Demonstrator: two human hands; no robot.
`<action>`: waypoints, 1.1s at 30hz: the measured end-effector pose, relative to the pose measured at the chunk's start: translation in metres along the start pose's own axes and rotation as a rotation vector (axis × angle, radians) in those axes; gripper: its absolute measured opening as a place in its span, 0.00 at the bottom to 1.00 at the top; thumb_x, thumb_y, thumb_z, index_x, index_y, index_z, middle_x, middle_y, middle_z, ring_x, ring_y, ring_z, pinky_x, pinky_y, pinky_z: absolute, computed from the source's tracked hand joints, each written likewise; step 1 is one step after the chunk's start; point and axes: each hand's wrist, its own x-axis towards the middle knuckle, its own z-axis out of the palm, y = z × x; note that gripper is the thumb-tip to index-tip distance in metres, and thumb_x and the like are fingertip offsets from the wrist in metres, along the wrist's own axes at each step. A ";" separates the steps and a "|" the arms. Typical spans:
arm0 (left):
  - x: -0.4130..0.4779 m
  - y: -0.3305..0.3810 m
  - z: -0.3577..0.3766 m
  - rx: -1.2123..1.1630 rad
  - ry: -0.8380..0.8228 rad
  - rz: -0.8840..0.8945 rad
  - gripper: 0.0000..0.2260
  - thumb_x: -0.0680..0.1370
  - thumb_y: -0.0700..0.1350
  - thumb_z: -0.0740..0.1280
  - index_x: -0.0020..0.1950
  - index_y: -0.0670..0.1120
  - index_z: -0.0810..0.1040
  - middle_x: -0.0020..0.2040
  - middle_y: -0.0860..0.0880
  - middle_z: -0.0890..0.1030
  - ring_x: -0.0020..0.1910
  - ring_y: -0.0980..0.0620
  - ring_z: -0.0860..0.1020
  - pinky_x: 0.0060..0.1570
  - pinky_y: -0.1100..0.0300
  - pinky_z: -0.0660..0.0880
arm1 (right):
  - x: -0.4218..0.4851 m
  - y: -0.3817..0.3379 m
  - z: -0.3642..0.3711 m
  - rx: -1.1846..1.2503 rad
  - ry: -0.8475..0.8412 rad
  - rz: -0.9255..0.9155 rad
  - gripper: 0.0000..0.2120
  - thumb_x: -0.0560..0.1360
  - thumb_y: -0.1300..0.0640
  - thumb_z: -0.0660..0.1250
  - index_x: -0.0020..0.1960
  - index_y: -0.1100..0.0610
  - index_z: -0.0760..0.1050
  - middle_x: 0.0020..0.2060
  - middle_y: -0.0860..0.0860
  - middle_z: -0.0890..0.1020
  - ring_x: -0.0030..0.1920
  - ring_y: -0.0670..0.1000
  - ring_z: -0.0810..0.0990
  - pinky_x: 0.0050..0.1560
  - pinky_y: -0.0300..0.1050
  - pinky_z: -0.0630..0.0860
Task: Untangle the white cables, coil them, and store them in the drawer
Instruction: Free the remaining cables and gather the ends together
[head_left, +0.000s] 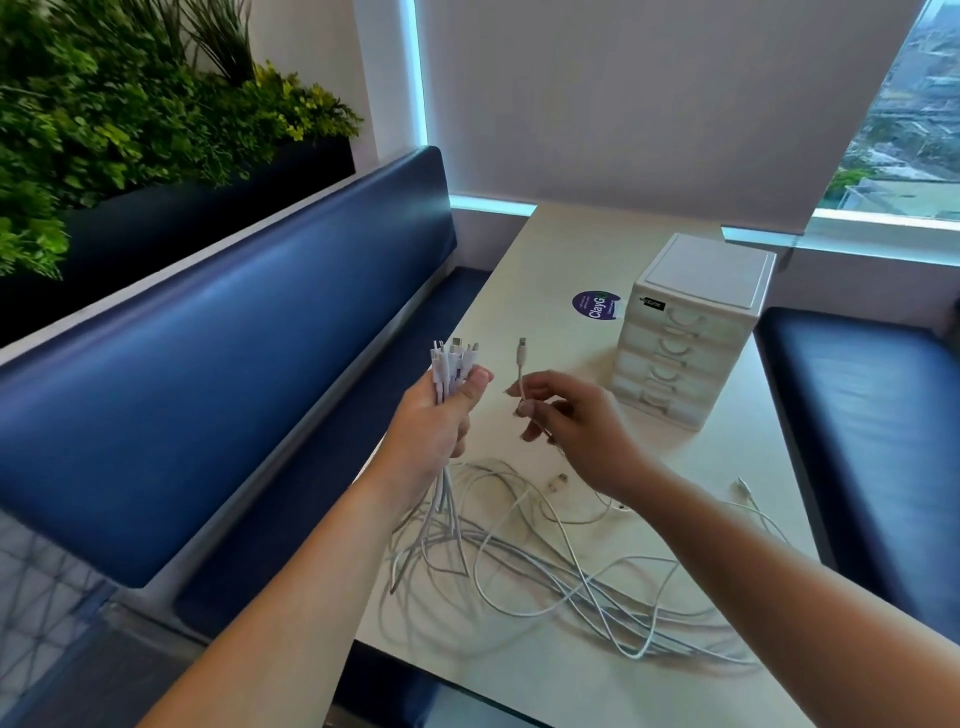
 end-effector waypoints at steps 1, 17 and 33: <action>0.000 -0.001 0.000 0.001 0.009 -0.011 0.15 0.79 0.52 0.66 0.58 0.42 0.76 0.29 0.53 0.63 0.27 0.56 0.59 0.26 0.64 0.60 | -0.001 -0.002 0.002 0.027 -0.010 -0.006 0.08 0.76 0.68 0.65 0.48 0.57 0.78 0.37 0.48 0.80 0.32 0.47 0.80 0.33 0.30 0.70; -0.004 0.002 0.006 -0.127 -0.060 -0.015 0.17 0.74 0.56 0.69 0.56 0.46 0.77 0.33 0.52 0.70 0.28 0.58 0.65 0.28 0.67 0.65 | -0.006 -0.018 0.026 0.059 -0.055 -0.114 0.10 0.75 0.70 0.64 0.41 0.58 0.77 0.30 0.45 0.78 0.28 0.44 0.76 0.32 0.32 0.71; -0.007 0.010 0.008 0.107 0.015 0.085 0.13 0.84 0.53 0.55 0.49 0.53 0.77 0.42 0.53 0.75 0.42 0.54 0.74 0.49 0.58 0.74 | -0.005 -0.012 0.029 -0.176 -0.087 0.007 0.10 0.77 0.55 0.66 0.39 0.57 0.74 0.25 0.48 0.78 0.23 0.49 0.76 0.32 0.46 0.75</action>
